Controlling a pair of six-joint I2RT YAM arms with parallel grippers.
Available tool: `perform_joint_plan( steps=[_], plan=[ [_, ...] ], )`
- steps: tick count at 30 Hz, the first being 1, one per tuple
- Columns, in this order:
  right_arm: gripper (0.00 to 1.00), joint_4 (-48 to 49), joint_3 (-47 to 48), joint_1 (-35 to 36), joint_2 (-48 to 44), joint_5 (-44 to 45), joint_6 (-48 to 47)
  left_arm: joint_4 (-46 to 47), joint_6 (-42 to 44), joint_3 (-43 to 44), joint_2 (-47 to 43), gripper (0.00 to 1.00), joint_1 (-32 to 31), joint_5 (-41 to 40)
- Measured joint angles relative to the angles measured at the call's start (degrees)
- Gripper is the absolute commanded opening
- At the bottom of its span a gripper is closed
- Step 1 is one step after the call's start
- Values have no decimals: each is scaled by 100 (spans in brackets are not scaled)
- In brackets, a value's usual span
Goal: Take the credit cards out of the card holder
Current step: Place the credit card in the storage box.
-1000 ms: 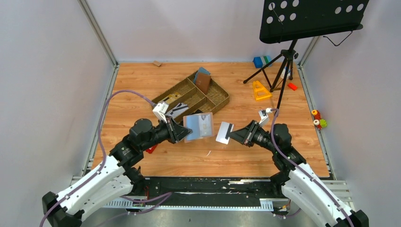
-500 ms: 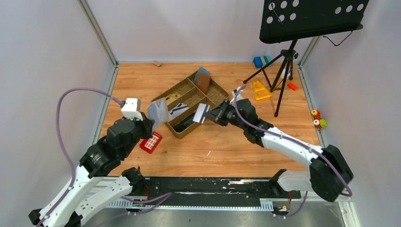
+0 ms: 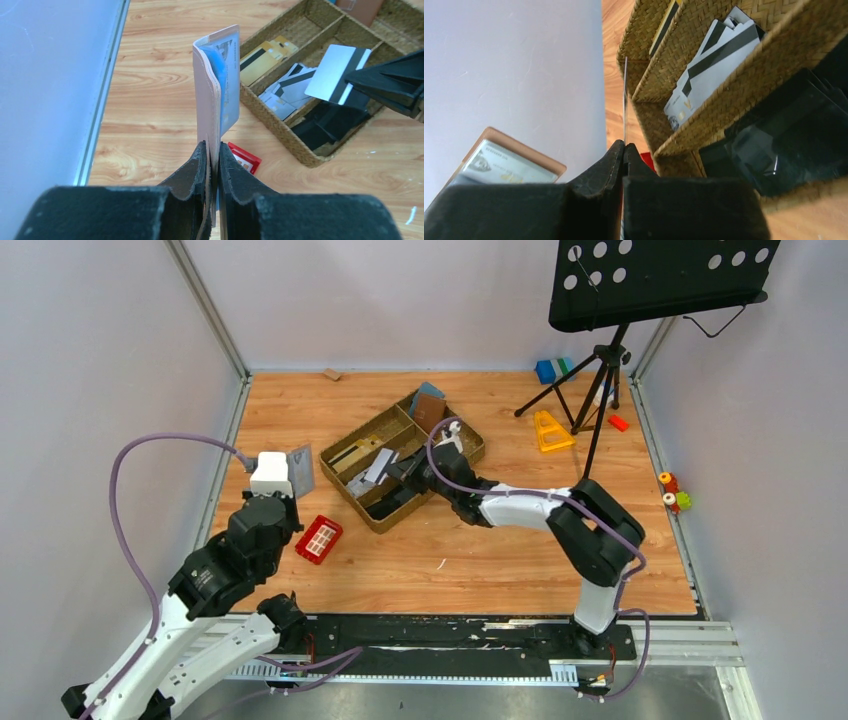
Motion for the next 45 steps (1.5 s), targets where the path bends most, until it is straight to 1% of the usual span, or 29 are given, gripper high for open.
perform_joint_plan(
  steps=[2, 5, 15, 19, 20, 21, 22, 23, 24, 25, 26, 31, 34, 38, 43, 45],
  plan=[
    [0, 181, 240, 26, 420, 15, 81, 68, 109, -92, 46, 0, 0, -59],
    [0, 474, 420, 57, 752, 76, 90, 190, 219, -149, 118, 0, 2, -66],
    [2, 944, 1054, 181, 1469, 448, 72, 378, 278, -310, 90, 0, 2, -7],
    [4, 992, 1117, 216, 1589, 588, 59, 431, 278, -363, 4, 0, 2, 4],
    [8, 994, 1117, 236, 1591, 651, 39, 435, 278, -367, 2, 0, 2, 15],
    [15, 997, 1117, 249, 1591, 691, 24, 439, 278, -372, 7, 0, 2, 24],
    [23, 1003, 1117, 269, 1591, 723, 17, 446, 278, -378, 11, 0, 2, 42],
    [35, 1014, 1117, 284, 1593, 745, 7, 455, 278, -382, 15, 0, 2, 61],
    [49, 1045, 1117, 293, 1606, 752, -7, 461, 278, -385, 20, 0, 2, 76],
    [58, 1104, 1117, 302, 1628, 765, -28, 463, 278, -387, 26, 0, 2, 94],
    [62, 1130, 1117, 313, 1641, 778, -15, 466, 278, -387, 28, 0, 2, 103],
    [63, 1263, 1058, 328, 1641, 896, -286, 466, 278, -387, 68, 0, 2, 120],
    [63, 1344, 778, 328, 1445, 951, -575, 463, 280, -387, 98, 0, 2, 146],
    [64, 1434, 221, 328, 758, 881, -1298, 466, 310, -387, 114, 0, 2, 367],
    [75, 1729, -433, 326, -304, 505, -2218, 468, 278, -387, 184, 0, 2, 861],
    [76, 1698, -763, 315, -820, 269, -2509, 474, 195, -387, 234, 0, 2, 1154]
  ],
)
